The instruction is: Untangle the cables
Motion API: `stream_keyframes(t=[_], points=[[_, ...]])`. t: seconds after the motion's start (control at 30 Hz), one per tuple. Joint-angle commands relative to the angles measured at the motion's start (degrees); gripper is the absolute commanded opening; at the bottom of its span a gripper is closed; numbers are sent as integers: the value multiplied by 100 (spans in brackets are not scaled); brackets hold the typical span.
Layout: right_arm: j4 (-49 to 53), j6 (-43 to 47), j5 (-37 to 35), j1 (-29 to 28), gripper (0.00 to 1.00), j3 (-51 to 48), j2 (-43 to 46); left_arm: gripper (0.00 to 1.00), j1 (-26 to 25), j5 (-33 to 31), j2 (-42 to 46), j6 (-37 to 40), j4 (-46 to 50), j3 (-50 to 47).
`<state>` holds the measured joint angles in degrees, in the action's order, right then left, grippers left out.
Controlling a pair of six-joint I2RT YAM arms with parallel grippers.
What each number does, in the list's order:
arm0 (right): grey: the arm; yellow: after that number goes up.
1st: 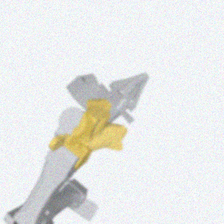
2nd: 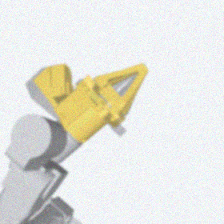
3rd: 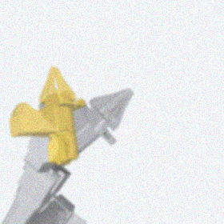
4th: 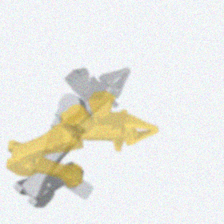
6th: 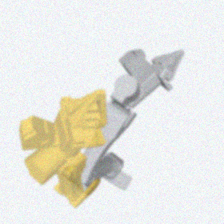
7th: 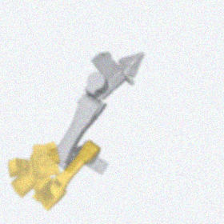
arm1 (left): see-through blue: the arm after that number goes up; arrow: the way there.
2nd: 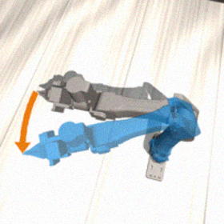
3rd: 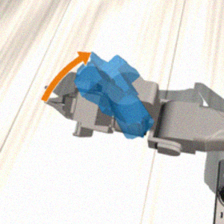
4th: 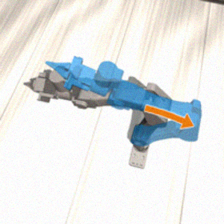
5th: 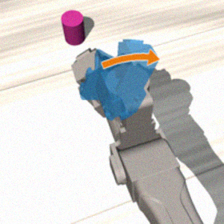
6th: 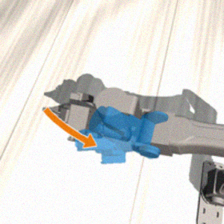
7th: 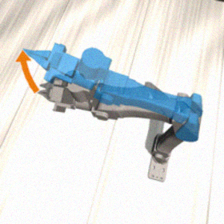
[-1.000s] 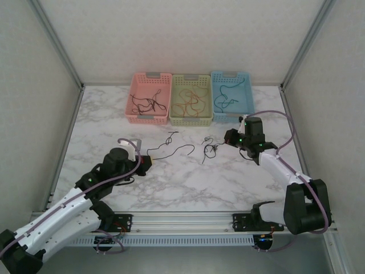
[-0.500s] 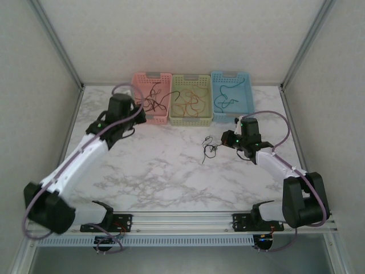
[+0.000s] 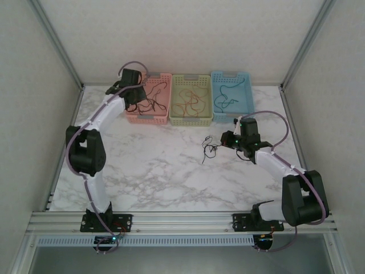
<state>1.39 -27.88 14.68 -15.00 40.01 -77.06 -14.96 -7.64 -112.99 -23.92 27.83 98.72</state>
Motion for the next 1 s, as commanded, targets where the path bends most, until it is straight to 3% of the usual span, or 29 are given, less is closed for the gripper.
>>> stream_keyframes(t=[0.0, 0.13, 0.23, 0.33, 0.43, 0.7, 0.97], points=[[-69, 80, 10, -64, 0, 33, -57, 0, 41, -244, -400, 99, 433, 382], [-61, 81, 0, -79, 0, 50, -94, 2, 59, -171, -846, 107, 544, 735], [-46, 87, 11, -91, 0, 67, -118, 20, 59, -141, -981, 138, 664, 852], [-38, 98, -1, -99, 0, 77, -128, 53, 59, -78, -801, 145, 548, 679], [-42, 92, -6, -111, 0, 84, -150, 65, 27, 51, -404, 161, 453, 467], [-7, 133, -21, -143, 0, 99, -109, 69, -262, 297, 1593, 195, 84, -892], [-187, 188, 199, -273, 0, 0, 340, 70, -1192, 1510, 3921, -84, -969, -3872]])
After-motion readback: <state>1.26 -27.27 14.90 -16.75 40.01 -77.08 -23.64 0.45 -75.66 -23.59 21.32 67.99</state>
